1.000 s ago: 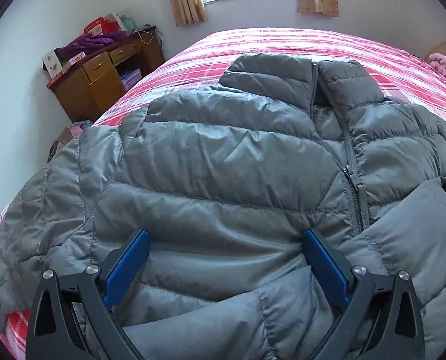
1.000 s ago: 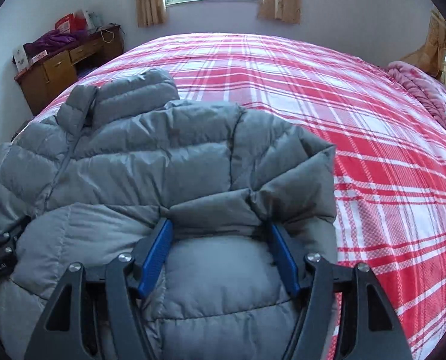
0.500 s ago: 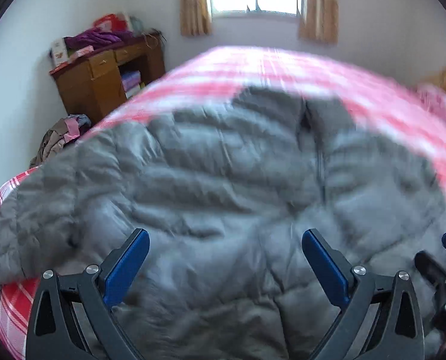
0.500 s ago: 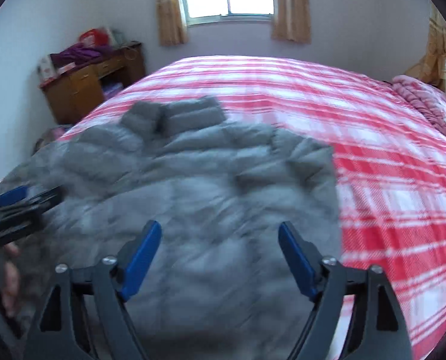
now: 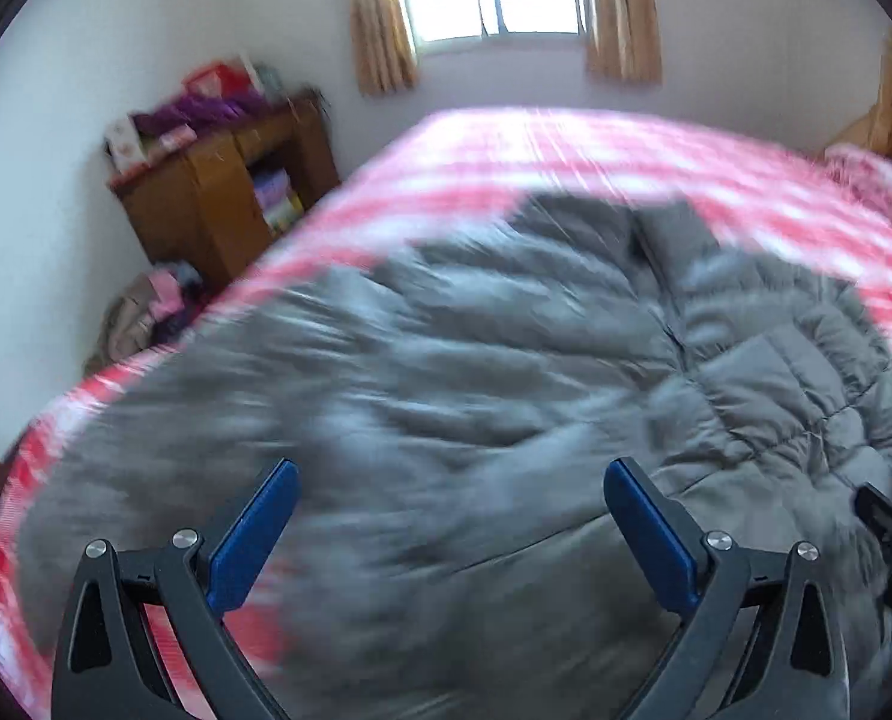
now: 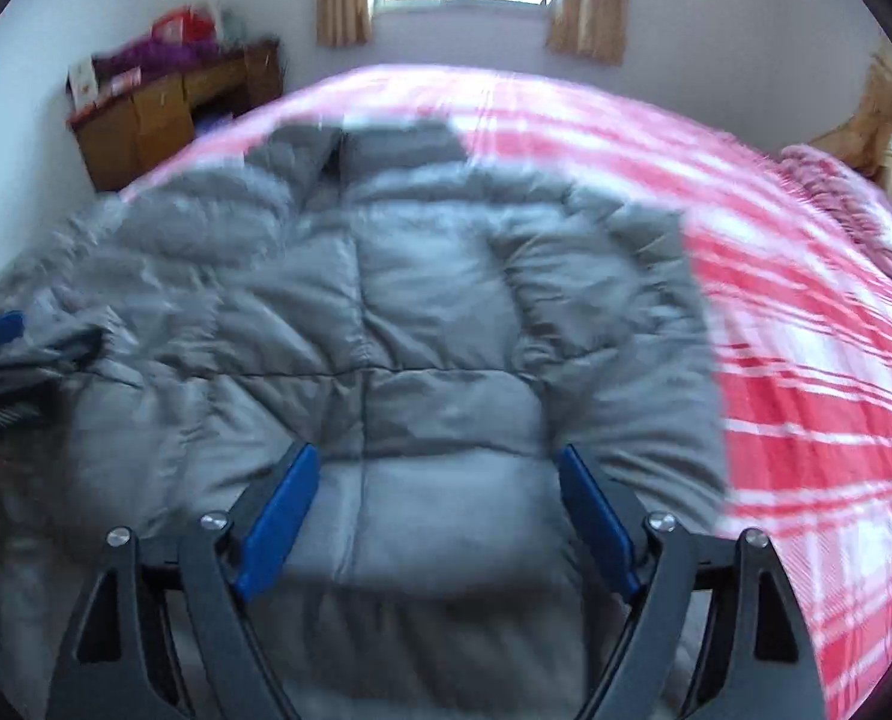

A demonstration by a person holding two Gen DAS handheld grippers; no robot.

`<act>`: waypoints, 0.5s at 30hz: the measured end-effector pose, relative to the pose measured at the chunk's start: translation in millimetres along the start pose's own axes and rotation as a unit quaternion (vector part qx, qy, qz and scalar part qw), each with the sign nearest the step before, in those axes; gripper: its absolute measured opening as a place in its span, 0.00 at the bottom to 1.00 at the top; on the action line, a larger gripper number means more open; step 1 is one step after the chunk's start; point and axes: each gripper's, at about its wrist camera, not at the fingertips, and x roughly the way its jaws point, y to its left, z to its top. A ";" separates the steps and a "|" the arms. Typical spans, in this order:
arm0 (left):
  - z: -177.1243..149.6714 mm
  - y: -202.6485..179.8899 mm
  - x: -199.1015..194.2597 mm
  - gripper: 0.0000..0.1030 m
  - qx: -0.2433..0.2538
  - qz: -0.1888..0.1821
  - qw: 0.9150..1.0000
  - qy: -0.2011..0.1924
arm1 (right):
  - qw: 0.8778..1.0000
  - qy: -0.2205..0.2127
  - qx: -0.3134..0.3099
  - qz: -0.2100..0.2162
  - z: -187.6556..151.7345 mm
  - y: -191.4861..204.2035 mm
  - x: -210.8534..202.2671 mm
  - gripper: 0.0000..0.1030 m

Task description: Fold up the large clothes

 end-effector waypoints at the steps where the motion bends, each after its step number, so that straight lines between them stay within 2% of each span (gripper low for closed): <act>1: -5.9 24.9 -13.6 0.99 -0.003 0.011 1.000 -0.010 | 1.000 -0.009 0.002 0.007 -4.6 -0.8 -12.6 0.90; 2: -13.5 49.9 -21.7 0.99 -0.006 0.027 1.000 -0.011 | 1.000 -0.019 0.001 0.015 -11.5 -1.4 -25.5 0.95; 5: -41.8 130.0 -30.1 0.99 -0.033 0.095 0.995 0.005 | 0.999 -0.041 -0.033 -0.001 -35.6 4.9 -49.7 0.96; 8: -77.6 225.8 -30.9 0.99 -0.107 0.157 0.981 0.050 | 0.995 -0.059 -0.076 -0.032 -55.5 14.5 -60.1 0.96; 11: -103.2 290.0 -30.4 0.99 -0.187 0.158 0.966 0.080 | 0.993 -0.057 -0.092 -0.038 -62.9 19.7 -54.8 0.96; 12: -108.8 299.8 -29.3 0.99 -0.202 0.155 0.963 0.083 | 0.993 -0.054 -0.095 -0.038 -64.2 19.9 -51.5 0.96; 14: -119.9 323.5 -19.9 0.99 -0.242 0.154 0.952 0.104 | 0.993 -0.042 -0.106 -0.045 -71.1 25.0 -43.3 0.96; 15: -124.6 330.3 -11.7 0.99 -0.259 0.131 0.950 0.115 | 0.992 -0.034 -0.112 -0.052 -73.0 27.7 -38.8 0.96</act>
